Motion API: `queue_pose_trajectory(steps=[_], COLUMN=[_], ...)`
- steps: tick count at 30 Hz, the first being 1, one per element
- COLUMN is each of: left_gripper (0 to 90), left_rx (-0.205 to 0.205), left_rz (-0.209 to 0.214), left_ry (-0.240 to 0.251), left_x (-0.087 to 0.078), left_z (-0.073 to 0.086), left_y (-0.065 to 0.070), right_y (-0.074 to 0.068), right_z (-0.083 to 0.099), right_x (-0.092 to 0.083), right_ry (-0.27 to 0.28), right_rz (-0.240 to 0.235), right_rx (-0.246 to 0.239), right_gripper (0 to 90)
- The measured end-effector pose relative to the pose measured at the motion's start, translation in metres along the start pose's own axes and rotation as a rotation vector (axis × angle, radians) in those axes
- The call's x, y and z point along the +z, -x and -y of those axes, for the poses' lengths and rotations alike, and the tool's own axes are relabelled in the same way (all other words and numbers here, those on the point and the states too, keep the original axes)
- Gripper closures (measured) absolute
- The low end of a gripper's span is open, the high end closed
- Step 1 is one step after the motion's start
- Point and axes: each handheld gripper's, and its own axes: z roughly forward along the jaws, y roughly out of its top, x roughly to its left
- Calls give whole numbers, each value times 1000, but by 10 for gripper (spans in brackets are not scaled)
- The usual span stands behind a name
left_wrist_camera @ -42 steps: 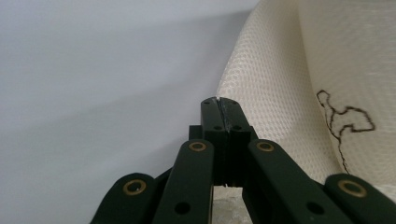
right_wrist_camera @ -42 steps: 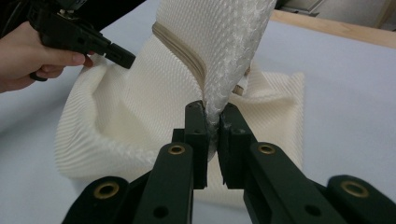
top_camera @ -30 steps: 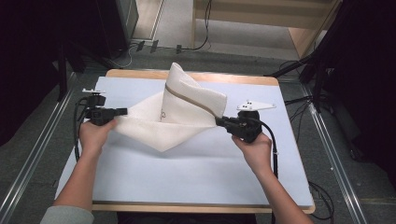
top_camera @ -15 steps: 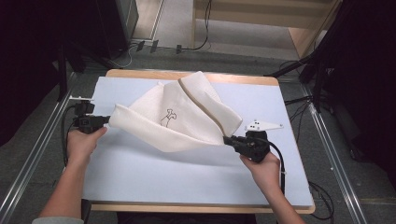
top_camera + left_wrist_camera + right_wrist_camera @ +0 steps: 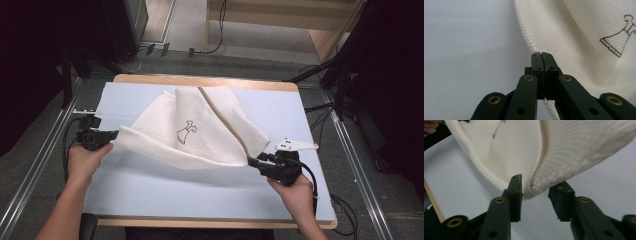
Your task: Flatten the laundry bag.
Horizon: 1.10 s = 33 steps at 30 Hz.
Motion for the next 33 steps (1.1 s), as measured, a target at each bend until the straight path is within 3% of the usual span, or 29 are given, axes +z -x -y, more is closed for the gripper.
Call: queue_pose_trajectory(steps=[4, 5, 8, 11, 21, 24, 25, 27, 28, 33], left_gripper=[899, 896, 893, 891, 883, 884, 884, 885, 885, 885], left_rx=[9, 10, 17, 20, 34, 35, 35, 35, 31, 26], left_rz=[4, 6, 14, 17, 10, 9, 9, 7, 9, 12], left_ry=[-2, -6, -12, -16, -18, -24, -24, -25, -26, -20], left_x=[0, 0, 1, 2, -1, -4, -4, -5, -6, -8], left_z=[1, 1, 1, 2, 8, 11, 11, 13, 13, 16], left_y=[1, 1, 2, 3, 2, 1, 1, 0, 0, 0], right_y=[7, 15, 29, 33, 44, 55, 55, 65, 65, 78], right_z=[3, 5, 2, -3, -29, -37, -37, -40, -40, -42], right_x=[-14, -23, -29, -27, 12, 35, 35, 54, 54, 78], right_ry=[30, 49, 78, 79, 60, 41, 41, 5, 5, -29], right_rz=[52, 81, 91, 99, 90, 93, 93, 78, 78, 91], right_rx=[-18, -5, 25, 22, -13, -19, -19, -13, -13, 0], right_gripper=[531, 522, 511, 507, 508, 517, 517, 572, 572, 503])
